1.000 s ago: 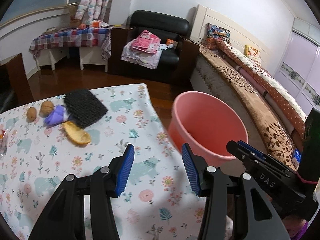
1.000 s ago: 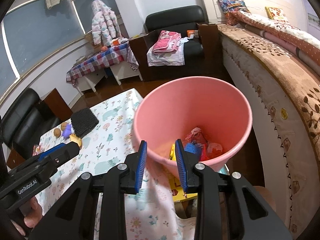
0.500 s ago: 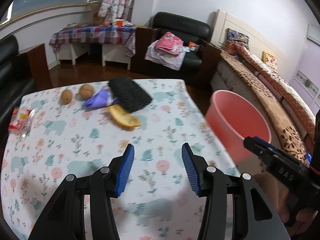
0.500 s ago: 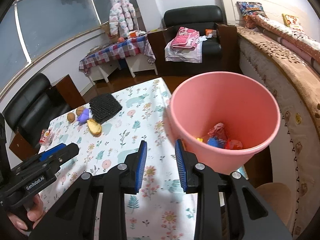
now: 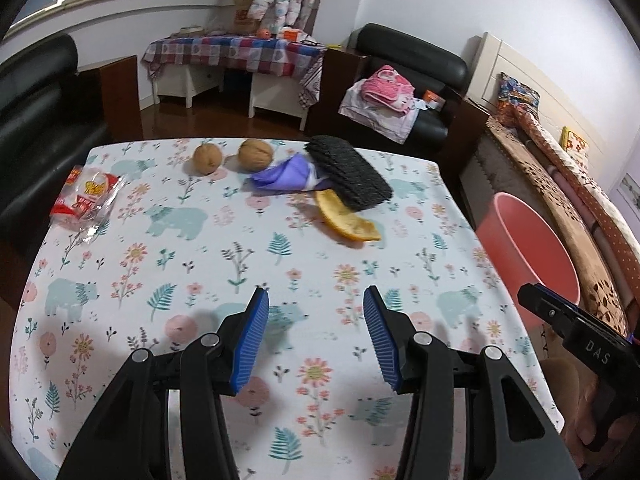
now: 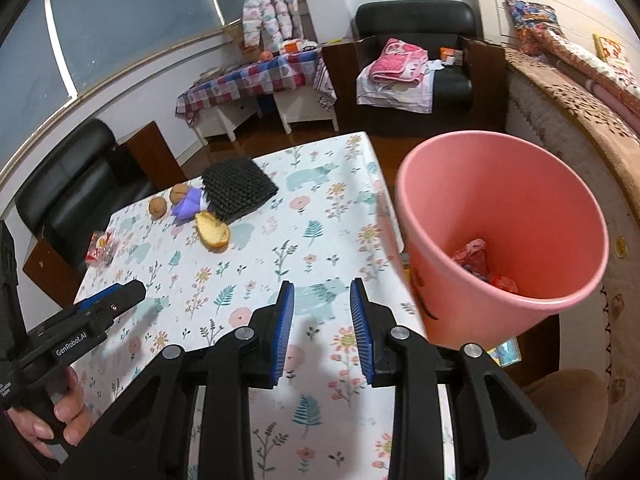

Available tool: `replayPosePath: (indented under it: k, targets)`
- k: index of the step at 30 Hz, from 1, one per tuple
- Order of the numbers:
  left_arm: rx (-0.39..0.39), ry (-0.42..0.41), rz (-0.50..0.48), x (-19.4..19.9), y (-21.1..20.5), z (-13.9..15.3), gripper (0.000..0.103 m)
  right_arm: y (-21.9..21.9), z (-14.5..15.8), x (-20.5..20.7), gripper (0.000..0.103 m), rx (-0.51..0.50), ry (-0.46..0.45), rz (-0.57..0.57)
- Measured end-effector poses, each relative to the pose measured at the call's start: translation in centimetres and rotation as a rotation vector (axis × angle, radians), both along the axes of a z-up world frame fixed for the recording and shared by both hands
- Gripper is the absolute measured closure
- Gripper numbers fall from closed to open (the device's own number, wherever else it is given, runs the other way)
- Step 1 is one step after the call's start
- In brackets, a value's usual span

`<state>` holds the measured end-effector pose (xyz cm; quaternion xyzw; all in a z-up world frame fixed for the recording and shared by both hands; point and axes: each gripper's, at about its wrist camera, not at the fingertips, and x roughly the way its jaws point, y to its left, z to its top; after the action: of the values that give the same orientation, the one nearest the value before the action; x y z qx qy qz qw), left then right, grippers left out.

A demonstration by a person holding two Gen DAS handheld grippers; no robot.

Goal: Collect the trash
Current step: 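Move both open tools back toward the remaining items on the table, then grasp the purple glove with the left tool while the right tool grasps the orange peel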

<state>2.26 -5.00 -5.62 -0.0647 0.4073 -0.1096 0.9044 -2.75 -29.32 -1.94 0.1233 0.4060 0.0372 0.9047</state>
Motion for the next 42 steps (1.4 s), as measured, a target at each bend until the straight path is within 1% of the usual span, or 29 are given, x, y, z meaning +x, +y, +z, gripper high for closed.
replayPosePath:
  k: [5, 8, 13, 21, 25, 29, 35, 39, 40, 42]
  targets:
    - [-0.012, 0.014, 0.029, 0.5, 1.4, -0.7, 0.054, 2.3, -0.5, 1.5, 0.073, -0.022, 0.017, 0.057]
    - [-0.017, 0.021, 0.044, 0.8, 2.1, -1.1, 0.054, 3.5, -0.7, 2.7, 0.073, -0.009, 0.027, 0.094]
    - [-0.017, 0.022, 0.062, 1.1, 3.1, -1.3, 0.054, 5.9, -0.9, 5.0, 0.073, -0.002, 0.018, 0.139]
    - [-0.003, 0.019, 0.059, 2.4, 3.9, -1.3, 0.054, 7.5, -1.9, 8.7, 0.073, 0.028, 0.043, 0.143]
    - [0.002, 0.021, 0.056, 3.3, 4.1, -1.3, 0.054, 8.0, -2.6, 9.8, 0.073, 0.050, 0.069, 0.149]
    - [-0.002, 0.020, 0.053, 4.3, 4.2, -1.1, 0.054, 8.8, -3.2, 10.8, 0.073, 0.047, 0.072, 0.155]
    - [0.011, 0.010, 0.021, 6.6, 3.9, -0.7, 0.054, 9.3, -4.3, 12.3, 0.073, 0.064, 0.094, 0.152]
    - [0.016, 0.009, -0.003, 8.7, 3.5, -0.4, 0.054, 9.8, -4.6, 12.8, 0.073, 0.047, 0.093, 0.157]
    - [0.019, 0.007, -0.011, 9.1, 3.4, -0.4, 0.054, 9.8, -4.6, 12.8, 0.074, 0.045, 0.091, 0.158]
    - [0.036, 0.011, -0.032, 10.3, 2.9, -0.5, 0.054, 9.9, -4.6, 12.9, 0.083, 0.029, 0.092, 0.166]
